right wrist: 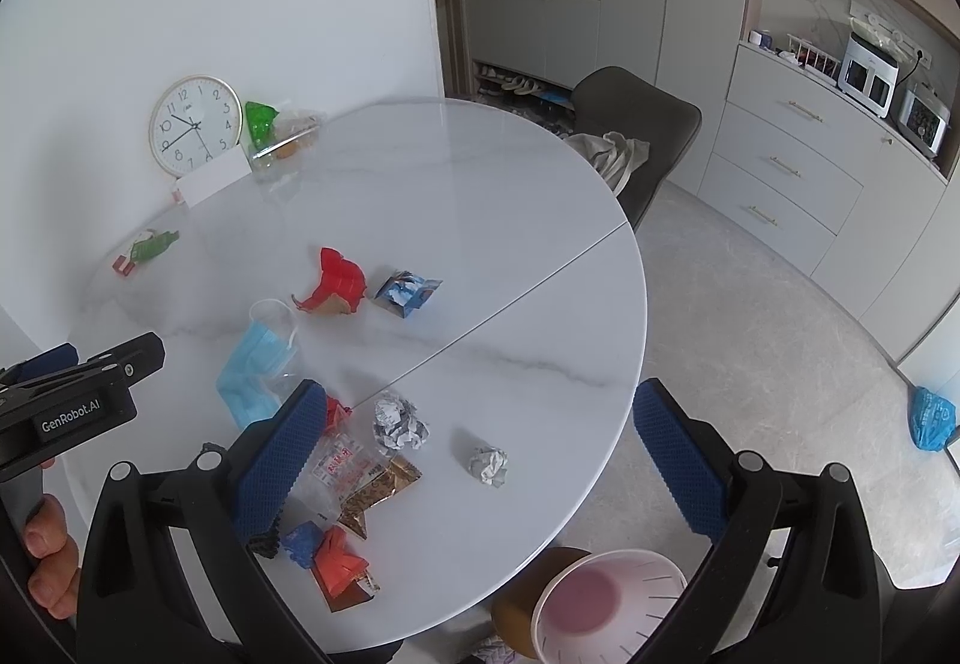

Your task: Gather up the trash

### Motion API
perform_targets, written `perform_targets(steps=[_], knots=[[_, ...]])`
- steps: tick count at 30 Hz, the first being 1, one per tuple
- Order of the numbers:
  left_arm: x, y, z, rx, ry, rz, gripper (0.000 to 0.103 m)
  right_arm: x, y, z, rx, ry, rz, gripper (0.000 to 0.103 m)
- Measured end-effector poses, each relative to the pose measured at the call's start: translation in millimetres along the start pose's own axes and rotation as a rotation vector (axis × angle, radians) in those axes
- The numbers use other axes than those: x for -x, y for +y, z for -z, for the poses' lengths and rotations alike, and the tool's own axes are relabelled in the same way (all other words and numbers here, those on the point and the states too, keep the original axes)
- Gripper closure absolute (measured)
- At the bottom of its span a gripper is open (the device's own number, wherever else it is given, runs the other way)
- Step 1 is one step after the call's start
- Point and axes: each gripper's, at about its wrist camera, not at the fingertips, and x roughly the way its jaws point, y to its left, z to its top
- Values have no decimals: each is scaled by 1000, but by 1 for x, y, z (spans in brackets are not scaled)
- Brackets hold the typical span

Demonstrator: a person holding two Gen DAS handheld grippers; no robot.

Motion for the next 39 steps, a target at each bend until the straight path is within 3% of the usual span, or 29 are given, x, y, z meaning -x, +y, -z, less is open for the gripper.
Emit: perform_targets(steps=[14,21,23,28,33,35,39], knots=[[-6,3,4,-31,6,-8,8,-4,2,4,3,13,-1,2],[-41,36,21,-158,37,59,8,-29,5,30,12,98,-34,2],[-54,50,23,-207,3,30,8,-39,10,45,20,131,-47,2],[-108,91,52,-295,148,133,8,-61,22,81,30,207,-90,2],[-142,105,76,-435,204,281,7,-79,34,113,31,290,-126,2],[-157,102,81,-518,227,341,7,-84,39,123,33,326,-130,2],[-178,92,81,-722,232,369,8,-91,50,136,68,389,-107,2]])
